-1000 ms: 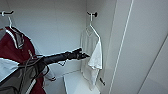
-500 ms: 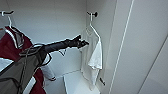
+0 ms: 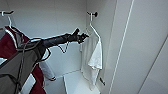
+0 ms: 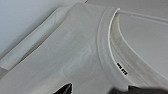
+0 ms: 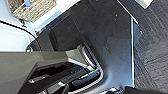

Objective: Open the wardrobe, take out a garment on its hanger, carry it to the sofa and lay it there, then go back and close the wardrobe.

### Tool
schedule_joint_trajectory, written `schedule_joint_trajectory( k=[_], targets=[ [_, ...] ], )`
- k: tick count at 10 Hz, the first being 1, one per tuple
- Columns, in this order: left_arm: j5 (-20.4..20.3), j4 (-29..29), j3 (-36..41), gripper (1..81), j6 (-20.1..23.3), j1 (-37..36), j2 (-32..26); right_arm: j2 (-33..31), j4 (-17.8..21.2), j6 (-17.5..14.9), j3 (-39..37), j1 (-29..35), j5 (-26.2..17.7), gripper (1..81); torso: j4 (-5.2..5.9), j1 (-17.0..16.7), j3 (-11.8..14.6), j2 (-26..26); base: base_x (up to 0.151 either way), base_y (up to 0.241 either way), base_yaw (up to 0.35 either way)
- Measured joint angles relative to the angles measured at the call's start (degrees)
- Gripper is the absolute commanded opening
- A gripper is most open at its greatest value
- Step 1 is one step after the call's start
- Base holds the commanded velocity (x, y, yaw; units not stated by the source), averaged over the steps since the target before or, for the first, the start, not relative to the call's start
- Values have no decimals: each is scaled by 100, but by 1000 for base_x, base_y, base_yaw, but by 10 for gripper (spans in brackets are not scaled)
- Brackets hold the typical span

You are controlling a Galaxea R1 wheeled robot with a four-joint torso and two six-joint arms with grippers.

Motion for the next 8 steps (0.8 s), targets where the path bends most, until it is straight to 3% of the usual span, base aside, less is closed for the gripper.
schedule_joint_trajectory(
  k=[3,8],
  targets=[
    [-306,-143,52,811,-322,-391,2,2,0,15,0,-4,-2,811,0,0,-2,2,0,0,0],
    [-561,-366,16,811,-358,-516,66,2,5,15,0,-6,-2,811,0,2,-2,4,0,0,0]
  ],
)
